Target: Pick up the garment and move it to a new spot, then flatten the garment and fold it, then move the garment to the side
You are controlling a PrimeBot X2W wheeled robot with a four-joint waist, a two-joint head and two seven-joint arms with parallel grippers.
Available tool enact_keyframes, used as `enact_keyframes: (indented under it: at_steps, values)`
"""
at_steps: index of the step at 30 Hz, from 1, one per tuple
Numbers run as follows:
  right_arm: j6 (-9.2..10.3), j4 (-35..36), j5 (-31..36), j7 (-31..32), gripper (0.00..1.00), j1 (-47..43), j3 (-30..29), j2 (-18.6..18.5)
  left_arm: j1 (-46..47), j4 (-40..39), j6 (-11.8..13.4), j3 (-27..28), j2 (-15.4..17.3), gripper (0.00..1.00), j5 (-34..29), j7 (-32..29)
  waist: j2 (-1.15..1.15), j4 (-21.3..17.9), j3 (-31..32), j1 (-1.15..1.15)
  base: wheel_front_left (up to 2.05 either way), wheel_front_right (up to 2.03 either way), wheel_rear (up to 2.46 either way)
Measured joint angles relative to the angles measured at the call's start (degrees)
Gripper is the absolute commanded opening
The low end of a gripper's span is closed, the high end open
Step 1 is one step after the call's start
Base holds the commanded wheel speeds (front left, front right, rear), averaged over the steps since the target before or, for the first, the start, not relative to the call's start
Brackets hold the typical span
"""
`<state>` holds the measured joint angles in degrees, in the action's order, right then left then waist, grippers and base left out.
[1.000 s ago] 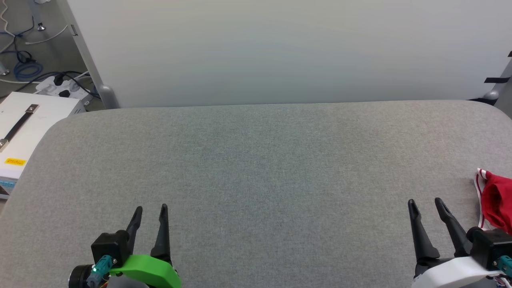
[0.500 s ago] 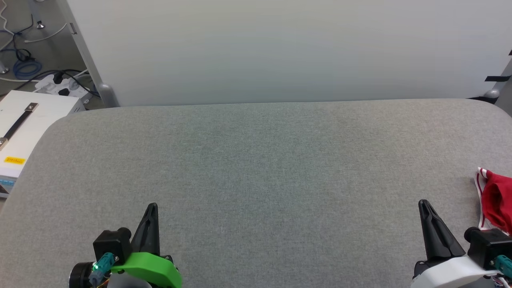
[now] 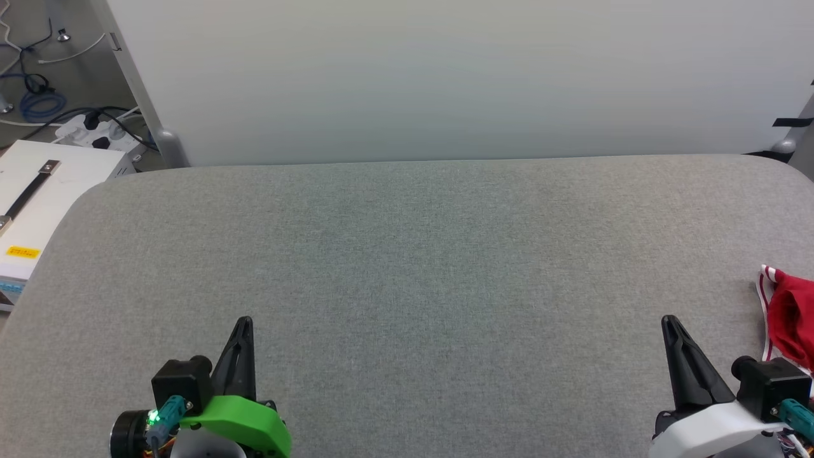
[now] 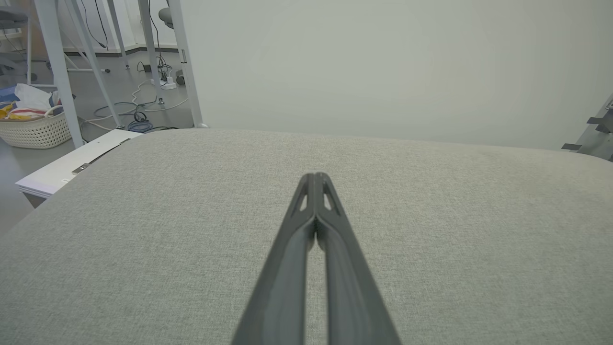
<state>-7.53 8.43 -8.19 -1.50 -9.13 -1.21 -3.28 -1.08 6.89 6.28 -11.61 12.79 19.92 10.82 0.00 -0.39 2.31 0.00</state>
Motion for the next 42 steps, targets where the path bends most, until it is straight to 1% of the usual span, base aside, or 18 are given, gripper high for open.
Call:
enact_keyframes:
  at_steps: [42]
  values:
    - [0.0, -3.7, 3.52, 0.59, 0.0, 3.7, 0.51, 0.13, 0.05, -2.99, -2.6, 5.06, -4.21, 0.0, -8.55, -4.89, 0.0, 0.18, -1.05, 0.0, 0.0, 0.0, 0.0]
